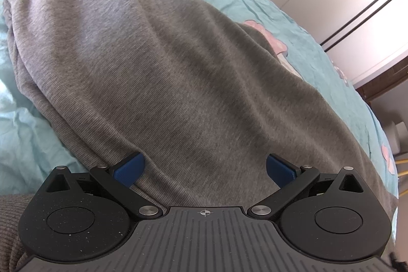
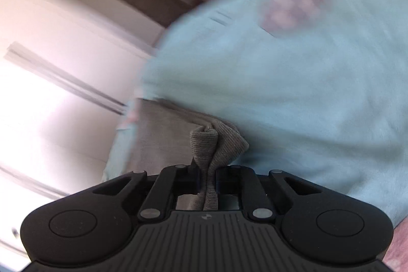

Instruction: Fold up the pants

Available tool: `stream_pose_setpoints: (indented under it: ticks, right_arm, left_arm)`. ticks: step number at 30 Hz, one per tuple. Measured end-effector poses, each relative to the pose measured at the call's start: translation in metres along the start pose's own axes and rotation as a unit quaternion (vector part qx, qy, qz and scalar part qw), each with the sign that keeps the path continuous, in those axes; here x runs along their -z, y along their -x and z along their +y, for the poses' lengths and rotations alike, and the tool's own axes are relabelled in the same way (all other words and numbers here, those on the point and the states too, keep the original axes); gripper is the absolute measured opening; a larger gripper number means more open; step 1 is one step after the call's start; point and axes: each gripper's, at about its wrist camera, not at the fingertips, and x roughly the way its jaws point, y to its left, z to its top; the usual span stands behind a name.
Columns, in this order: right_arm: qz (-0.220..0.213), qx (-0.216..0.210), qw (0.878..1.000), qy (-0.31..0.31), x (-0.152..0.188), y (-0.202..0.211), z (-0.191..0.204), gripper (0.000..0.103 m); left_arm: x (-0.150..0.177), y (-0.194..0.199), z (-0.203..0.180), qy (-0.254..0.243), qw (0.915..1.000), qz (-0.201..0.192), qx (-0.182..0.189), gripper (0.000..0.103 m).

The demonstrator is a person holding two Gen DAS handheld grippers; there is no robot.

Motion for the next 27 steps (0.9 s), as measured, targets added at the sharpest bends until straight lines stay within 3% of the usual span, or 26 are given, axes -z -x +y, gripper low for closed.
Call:
stream_pose_setpoints:
  ticks: [2,3,7,11,13,16,18,21,24,26,27]
  right_arm:
    - [-0.011,-0.031,0.999,0.038,0.001,0.01,0.019,0.01]
    - [-0.012,-0.024,0.998,0.052,0.001,0.011,0.026,0.01]
    - [0.027,0.088,0.991,0.096,-0.005,-0.011,0.03,0.01]
    - [0.031,0.124,0.985,0.115,-0.004,-0.016,0.041,0.009]
    - [0.003,0.118,0.976,0.185,0.003,-0.004,0.081,0.009]
    - [-0.036,0.054,0.948,0.31,0.032,0.025,0.166,0.009]
    - [-0.051,-0.006,0.916,0.399,0.073,0.043,0.226,0.009]
    - [-0.031,-0.105,0.829,0.548,0.171,0.06,0.288,0.009]
    - [0.056,-0.16,0.757,0.63,0.276,0.045,0.295,0.009]
    - [0.144,-0.15,0.705,0.679,0.344,0.018,0.276,0.009]
    - [0.189,-0.13,0.687,0.689,0.37,0.001,0.263,0.01]
  left_arm:
    - [0.0,0.0,0.0,0.0,1.0,0.0,0.0,0.103]
    - [0.0,0.0,0.0,-0.001,1.0,0.001,0.0,0.103]
    - [0.0,0.003,0.003,0.004,1.0,0.001,0.009,0.103]
    - [0.001,0.008,0.006,0.006,0.9997,0.0,0.023,0.103]
    - [0.002,0.012,0.009,0.01,0.9994,-0.006,0.034,0.103]
    - [0.006,0.03,0.016,0.03,0.9972,-0.05,0.048,0.103]
    - [0.01,0.05,0.02,0.042,0.9936,-0.1,0.032,0.103]
    - [0.013,0.08,0.035,0.061,0.9854,-0.152,0.047,0.103]
    - [0.017,0.103,0.052,0.09,0.9781,-0.18,0.054,0.103]
    - [0.017,0.106,0.062,0.104,0.9779,-0.167,0.07,0.103]
    - [0.016,0.104,0.064,0.11,0.9782,-0.159,0.076,0.103]
